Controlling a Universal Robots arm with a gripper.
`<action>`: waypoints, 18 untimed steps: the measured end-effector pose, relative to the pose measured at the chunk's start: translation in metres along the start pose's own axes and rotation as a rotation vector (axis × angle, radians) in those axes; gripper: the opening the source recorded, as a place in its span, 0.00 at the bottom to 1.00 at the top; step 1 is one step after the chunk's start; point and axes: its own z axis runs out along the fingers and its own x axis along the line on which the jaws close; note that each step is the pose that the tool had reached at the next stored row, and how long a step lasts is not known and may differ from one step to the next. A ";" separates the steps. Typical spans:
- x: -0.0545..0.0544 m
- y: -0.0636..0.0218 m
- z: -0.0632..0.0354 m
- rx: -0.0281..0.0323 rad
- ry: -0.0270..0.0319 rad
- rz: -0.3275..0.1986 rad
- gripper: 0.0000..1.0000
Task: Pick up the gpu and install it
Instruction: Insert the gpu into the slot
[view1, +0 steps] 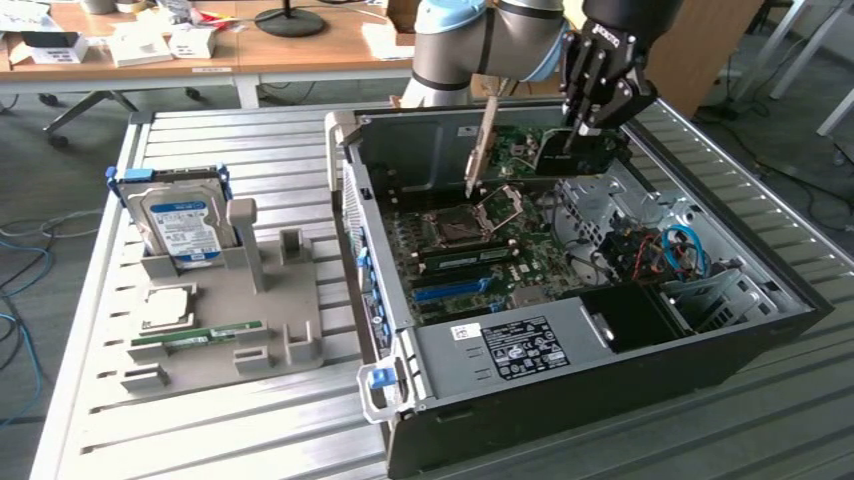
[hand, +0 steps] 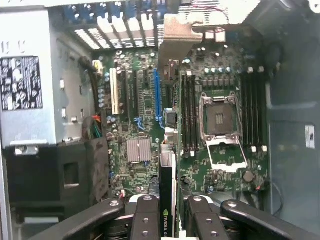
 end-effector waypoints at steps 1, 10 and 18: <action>0.000 0.0000 0.0005 0.0004 0.0008 -0.018 0.26; 0.000 0.0003 0.0014 0.0013 0.0008 -0.056 0.26; 0.000 0.0007 0.0027 0.0000 -0.0177 -0.057 0.26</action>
